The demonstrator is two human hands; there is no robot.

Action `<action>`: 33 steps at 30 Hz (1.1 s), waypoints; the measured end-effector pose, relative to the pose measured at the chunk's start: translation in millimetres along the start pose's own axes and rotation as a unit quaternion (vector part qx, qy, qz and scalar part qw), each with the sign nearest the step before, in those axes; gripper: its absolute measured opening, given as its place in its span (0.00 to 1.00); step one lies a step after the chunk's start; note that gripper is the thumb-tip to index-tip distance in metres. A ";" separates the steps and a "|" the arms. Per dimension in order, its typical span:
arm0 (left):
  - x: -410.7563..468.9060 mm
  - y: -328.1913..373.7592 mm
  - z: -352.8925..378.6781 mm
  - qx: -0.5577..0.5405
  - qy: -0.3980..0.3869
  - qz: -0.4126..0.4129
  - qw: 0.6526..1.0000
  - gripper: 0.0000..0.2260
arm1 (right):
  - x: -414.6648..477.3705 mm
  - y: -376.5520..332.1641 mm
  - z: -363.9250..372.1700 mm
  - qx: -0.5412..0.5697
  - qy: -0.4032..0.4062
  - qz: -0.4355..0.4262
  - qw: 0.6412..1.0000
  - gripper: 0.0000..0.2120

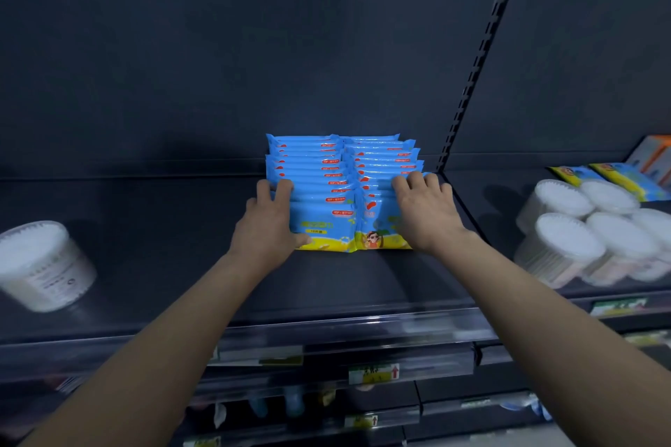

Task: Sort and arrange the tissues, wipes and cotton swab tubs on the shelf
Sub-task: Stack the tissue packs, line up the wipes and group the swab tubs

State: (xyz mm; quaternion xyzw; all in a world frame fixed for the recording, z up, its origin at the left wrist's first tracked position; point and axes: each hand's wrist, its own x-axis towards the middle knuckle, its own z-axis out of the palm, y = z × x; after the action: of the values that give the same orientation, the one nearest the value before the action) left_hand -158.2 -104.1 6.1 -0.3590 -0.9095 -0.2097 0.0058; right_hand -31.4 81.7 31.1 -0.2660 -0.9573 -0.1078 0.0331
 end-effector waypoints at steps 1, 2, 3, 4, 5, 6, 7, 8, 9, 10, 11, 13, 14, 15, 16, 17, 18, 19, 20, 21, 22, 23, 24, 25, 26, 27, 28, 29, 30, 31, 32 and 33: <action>-0.4 0.4 0.3 0.008 0.000 0.001 1.000 0.34 | -1.2 0.4 0.3 0.000 0.000 0.003 1.000 0.25; -0.6 0.6 1.1 0.017 0.001 0.003 1.000 0.34 | -2.2 0.6 1.0 -0.001 0.001 0.005 1.000 0.26; -0.7 0.7 2.0 0.027 0.002 0.005 1.000 0.35 | -3.3 0.6 1.4 -0.003 0.001 0.005 1.000 0.27; -0.5 0.8 2.6 0.035 0.006 0.006 0.999 0.34 | -4.1 0.4 1.9 -0.005 0.000 0.005 1.000 0.27; -0.2 0.8 3.0 0.039 0.010 0.006 0.999 0.34 | -4.9 0.0 2.1 -0.006 -0.001 0.004 1.000 0.28; 0.2 1.4 2.9 0.036 0.016 0.004 0.999 0.33 | -5.3 -0.4 2.5 -0.009 0.001 0.002 1.000 0.27; 0.7 1.7 2.9 0.030 0.023 0.002 0.999 0.32 | -5.2 -0.8 2.2 -0.013 0.007 0.000 1.000 0.27; 1.2 2.3 3.2 0.024 0.028 0.000 0.999 0.32 | -4.4 -1.2 2.2 -0.017 0.015 -0.001 1.000 0.26; 1.3 3.2 4.0 0.019 0.031 -0.001 0.999 0.32 | -3.8 -1.5 2.0 -0.021 0.021 0.000 1.000 0.25; 1.1 4.0 4.8 0.015 0.033 -0.001 0.999 0.31 | -3.2 -1.9 2.1 -0.021 0.024 0.002 0.999 0.25; 1.0 4.4 5.5 0.013 0.033 -0.001 0.999 0.31 | -2.9 -2.5 2.1 -0.019 0.025 0.005 0.999 0.25; 0.6 4.3 6.1 0.010 0.031 -0.001 0.999 0.31 | -3.2 -3.4 2.2 -0.016 0.026 0.007 1.000 0.24; 0.6 4.1 5.8 0.008 0.029 0.000 1.000 0.31 | -3.9 -3.4 2.3 -0.015 0.025 0.006 1.000 0.24; 0.8 3.8 5.5 0.005 0.025 0.002 1.000 0.31 | -4.6 -3.2 2.5 -0.015 0.025 0.006 1.000 0.24; 1.0 3.6 4.7 0.000 0.021 0.004 1.000 0.31 | -5.3 -2.9 3.0 -0.015 0.023 0.006 1.000 0.25; 1.2 3.4 4.2 -0.005 0.018 0.005 1.000 0.32 | -5.9 -2.5 3.3 -0.013 0.022 0.007 1.000 0.25; 1.4 3.5 3.5 -0.008 0.018 0.005 1.000 0.33 | -6.4 -2.2 3.7 -0.011 0.021 0.010 1.000 0.26; 1.3 3.5 2.8 -0.009 0.021 0.006 1.000 0.33 | -7.1 -1.9 3.9 -0.010 0.020 0.011 1.000 0.26; 1.1 3.3 2.7 -0.010 0.023 0.007 1.000 0.33 | -7.9 -1.9 4.3 -0.010 0.019 0.013 1.000 0.27; 0.7 2.8 3.0 -0.009 0.024 0.008 1.000 0.34 | -8.8 -1.8 4.5 -0.011 0.018 0.014 1.000 0.27; 0.3 2.3 3.5 -0.008 0.024 0.010 1.000 0.34 | -9.8 -1.6 4.6 -0.011 0.018 0.016 1.000 0.28; -0.2 1.3 4.7 -0.006 0.024 0.011 1.000 0.35 | -10.9 -1.4 4.6 -0.009 0.017 0.019 1.000 0.29; -0.5 0.4 5.7 -0.003 0.025 0.012 1.000 0.36 | -12.0 -1.2 4.6 -0.006 0.017 0.022 1.000 0.29; -0.9 -0.6 6.6 0.003 0.027 0.013 1.000 0.38 | -13.1 -1.1 4.5 -0.004 0.017 0.025 1.000 0.29; -1.2 -1.3 6.9 0.014 0.033 0.016 0.999 0.39 | -14.3 -1.0 4.5 -0.002 0.019 0.027 0.999 0.29; -1.6 -1.4 6.5 0.030 0.041 0.018 0.999 0.41 | -15.3 -1.1 4.0 0.001 0.020 0.028 0.999 0.29; -1.8 -0.8 5.7 0.047 0.050 0.021 0.997 0.43 | -16.3 -1.0 2.7 0.006 0.023 0.027 0.999 0.29; -1.6 0.4 4.3 0.059 0.063 0.026 0.996 0.44 | -17.3 -0.7 0.4 0.016 0.028 0.025 0.999 0.28; -1.1 2.8 2.4 0.064 0.079 0.035 0.994 0.43 | -18.4 -0.1 -2.7 0.030 0.035 0.024 0.999 0.28; -0.3 6.4 0.0 0.059 0.099 0.046 0.992 0.42 | -19.6 1.0 -6.7 0.045 0.044 0.022 0.998 0.27; 0.8 11.1 -2.3 0.045 0.121 0.059 0.990 0.39 | -20.9 3.0 -11.2 0.060 0.053 0.021 0.997 0.26; 2.1 17.1 -4.8 0.025 0.139 0.071 0.988 0.35 | -22.6 6.0 -15.7 0.072 0.061 0.020 0.995 0.25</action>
State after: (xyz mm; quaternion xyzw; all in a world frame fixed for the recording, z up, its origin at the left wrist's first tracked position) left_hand -149.2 -93.4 17.3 -0.3896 -0.8772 -0.2333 0.1557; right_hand -8.8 71.9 44.8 -0.2748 -0.9533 -0.0538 0.1131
